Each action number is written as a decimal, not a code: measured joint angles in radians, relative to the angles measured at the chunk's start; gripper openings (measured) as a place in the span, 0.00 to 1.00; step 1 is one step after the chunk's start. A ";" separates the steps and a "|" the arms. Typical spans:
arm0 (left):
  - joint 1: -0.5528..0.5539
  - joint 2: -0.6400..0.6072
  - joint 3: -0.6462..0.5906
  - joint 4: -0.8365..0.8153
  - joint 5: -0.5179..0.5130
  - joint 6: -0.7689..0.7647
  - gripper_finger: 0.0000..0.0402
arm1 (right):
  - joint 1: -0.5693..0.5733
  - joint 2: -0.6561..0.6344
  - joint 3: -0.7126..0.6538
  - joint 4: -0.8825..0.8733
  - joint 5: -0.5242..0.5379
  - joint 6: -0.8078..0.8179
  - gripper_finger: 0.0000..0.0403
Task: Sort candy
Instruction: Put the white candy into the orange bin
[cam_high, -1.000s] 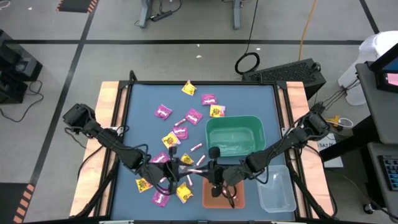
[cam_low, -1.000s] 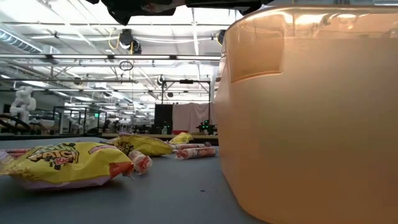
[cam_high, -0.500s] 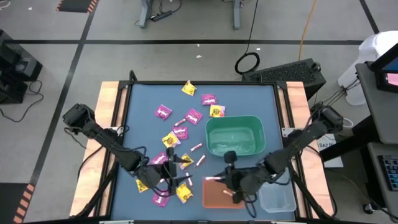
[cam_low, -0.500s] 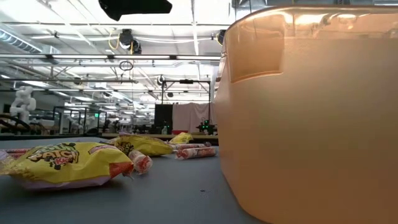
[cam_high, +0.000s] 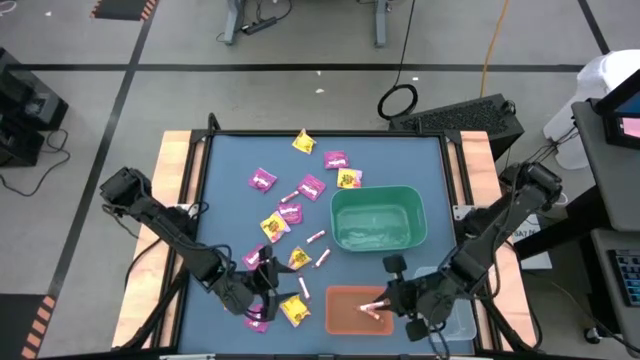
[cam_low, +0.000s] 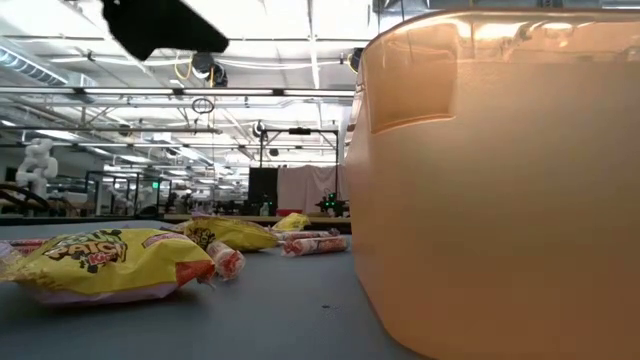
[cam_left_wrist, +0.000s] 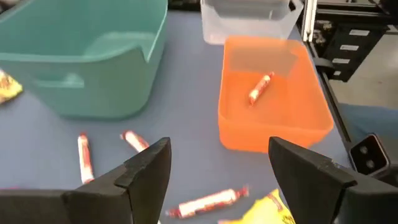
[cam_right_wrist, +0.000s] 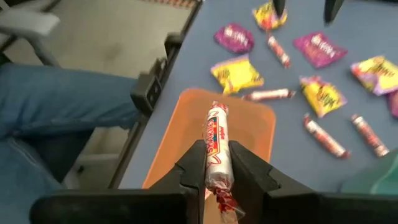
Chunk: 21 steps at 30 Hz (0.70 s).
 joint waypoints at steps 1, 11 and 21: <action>-0.006 0.000 0.000 -0.009 0.005 -0.018 0.68 | 0.003 0.018 0.000 0.000 0.000 0.005 0.11; -0.063 0.000 0.000 -0.032 0.044 -0.054 0.68 | 0.001 0.157 0.000 0.004 -0.037 0.097 0.11; -0.067 0.000 0.000 -0.206 0.046 -0.273 0.68 | -0.046 0.212 0.000 0.011 -0.121 0.133 0.11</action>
